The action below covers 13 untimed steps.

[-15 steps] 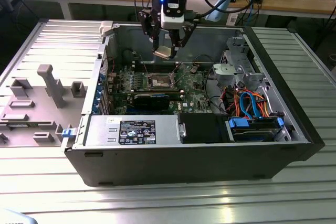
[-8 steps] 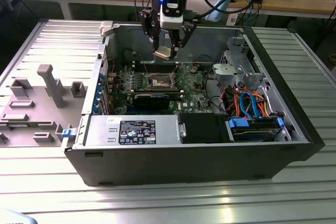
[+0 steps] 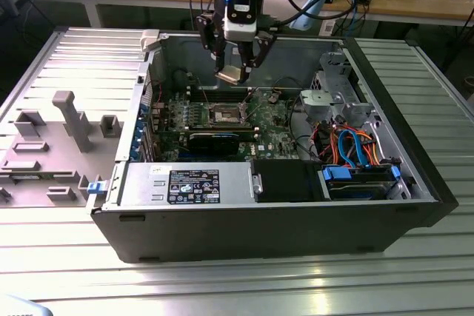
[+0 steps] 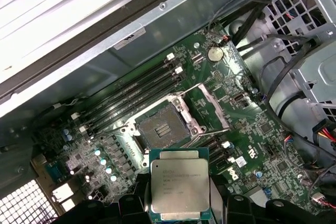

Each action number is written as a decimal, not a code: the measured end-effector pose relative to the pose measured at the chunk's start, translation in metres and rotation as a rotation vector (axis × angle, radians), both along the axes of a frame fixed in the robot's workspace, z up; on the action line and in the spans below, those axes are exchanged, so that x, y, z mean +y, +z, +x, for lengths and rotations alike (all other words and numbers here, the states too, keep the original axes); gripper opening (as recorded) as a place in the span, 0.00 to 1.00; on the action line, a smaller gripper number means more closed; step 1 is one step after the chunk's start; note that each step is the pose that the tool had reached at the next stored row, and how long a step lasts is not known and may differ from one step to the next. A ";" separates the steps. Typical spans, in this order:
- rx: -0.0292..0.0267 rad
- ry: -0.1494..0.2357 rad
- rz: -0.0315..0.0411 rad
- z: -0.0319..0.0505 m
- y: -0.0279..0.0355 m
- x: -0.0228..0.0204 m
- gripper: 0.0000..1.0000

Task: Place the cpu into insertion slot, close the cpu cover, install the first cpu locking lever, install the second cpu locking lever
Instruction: 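Place the cpu into insertion slot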

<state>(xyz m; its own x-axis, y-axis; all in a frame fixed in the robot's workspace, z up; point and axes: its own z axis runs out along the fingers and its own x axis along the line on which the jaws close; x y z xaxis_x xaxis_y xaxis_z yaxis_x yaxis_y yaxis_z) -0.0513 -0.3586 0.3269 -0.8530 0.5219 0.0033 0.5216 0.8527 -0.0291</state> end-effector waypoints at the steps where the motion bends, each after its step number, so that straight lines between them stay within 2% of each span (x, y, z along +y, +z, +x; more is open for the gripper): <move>1: 0.0000 -0.003 -0.0003 0.0000 0.0000 0.0000 0.55; 6: 0.0000 -0.018 -0.0018 0.0000 -0.0002 0.0000 0.55; 10: 0.0000 -0.047 -0.0015 0.0000 -0.0008 0.0000 0.55; 13: 0.0001 -0.061 0.0046 0.0000 -0.0012 0.0000 0.55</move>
